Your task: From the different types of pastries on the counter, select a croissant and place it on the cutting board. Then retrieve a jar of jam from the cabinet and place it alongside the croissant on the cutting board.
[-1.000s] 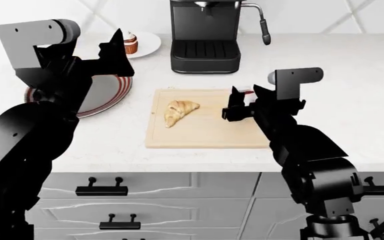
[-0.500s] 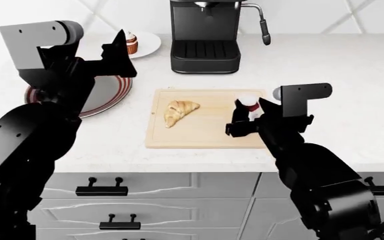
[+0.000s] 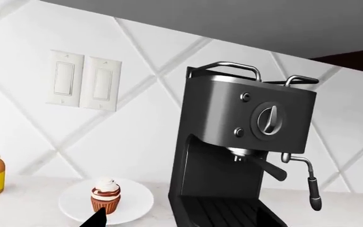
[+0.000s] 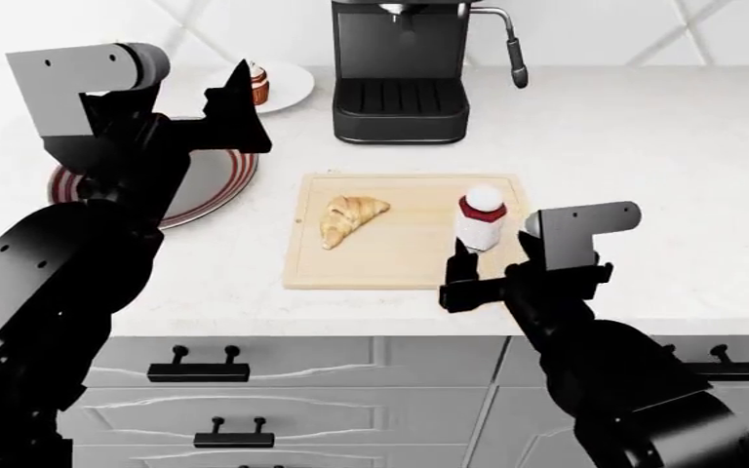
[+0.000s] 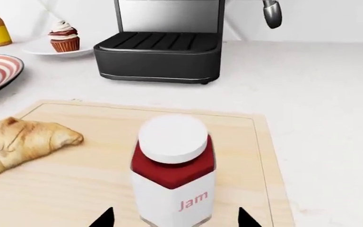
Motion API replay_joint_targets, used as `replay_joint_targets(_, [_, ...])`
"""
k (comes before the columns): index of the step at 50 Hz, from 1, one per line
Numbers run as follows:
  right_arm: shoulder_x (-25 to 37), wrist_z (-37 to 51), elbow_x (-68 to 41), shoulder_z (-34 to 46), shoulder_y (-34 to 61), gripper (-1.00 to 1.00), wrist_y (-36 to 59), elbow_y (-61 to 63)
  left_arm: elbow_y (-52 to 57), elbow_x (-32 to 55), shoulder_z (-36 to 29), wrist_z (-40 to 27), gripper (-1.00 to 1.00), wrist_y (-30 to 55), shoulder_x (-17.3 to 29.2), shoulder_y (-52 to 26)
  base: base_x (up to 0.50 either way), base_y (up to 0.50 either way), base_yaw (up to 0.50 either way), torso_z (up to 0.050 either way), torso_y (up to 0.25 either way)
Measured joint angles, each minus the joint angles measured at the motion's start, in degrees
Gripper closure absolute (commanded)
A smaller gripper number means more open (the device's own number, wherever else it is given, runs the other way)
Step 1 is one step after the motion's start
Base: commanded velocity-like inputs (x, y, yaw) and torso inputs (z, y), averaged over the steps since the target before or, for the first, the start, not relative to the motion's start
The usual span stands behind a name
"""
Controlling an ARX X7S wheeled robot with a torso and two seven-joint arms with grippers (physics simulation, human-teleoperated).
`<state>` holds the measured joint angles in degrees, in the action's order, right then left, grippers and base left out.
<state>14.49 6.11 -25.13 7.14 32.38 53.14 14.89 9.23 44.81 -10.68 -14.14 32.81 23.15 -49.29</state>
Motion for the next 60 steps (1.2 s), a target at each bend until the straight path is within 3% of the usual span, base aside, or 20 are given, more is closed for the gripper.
replay_joint_targets(13, [0.90, 1.53, -0.56, -0.30, 0.30, -1.00, 2.47, 3.20, 0.15, 0.20, 0.02, -0.05, -1.00, -0.15, 0.20, 0.12, 0.00, 0.00, 0.00, 0.000, 0.000])
replay_joint_targets(29, [4.23, 5.18, -0.84, -2.90, 8.18, -1.00, 7.00, 15.08, 0.38, -0.45, -0.42, -0.04, -1.00, -1.44, -0.39, -0.35, 0.00, 0.00, 0.00, 0.000, 0.000])
replay_joint_targets(43, [6.54, 6.28, 8.63, 1.70, 11.89, -1.00, -9.74, 10.19, -0.90, -5.48, 0.45, -0.97, -1.00, -10.99, -3.96, 0.28, 0.00, 0.00, 0.00, 0.000, 0.000])
replay_joint_targets(60, [9.28, 14.73, 24.84, 6.31, 4.45, -1.00, -28.02, 13.22, 5.56, -10.94, 2.94, -0.14, -1.00, -30.81, -8.33, 10.70, 0.00, 0.00, 0.00, 0.000, 0.000])
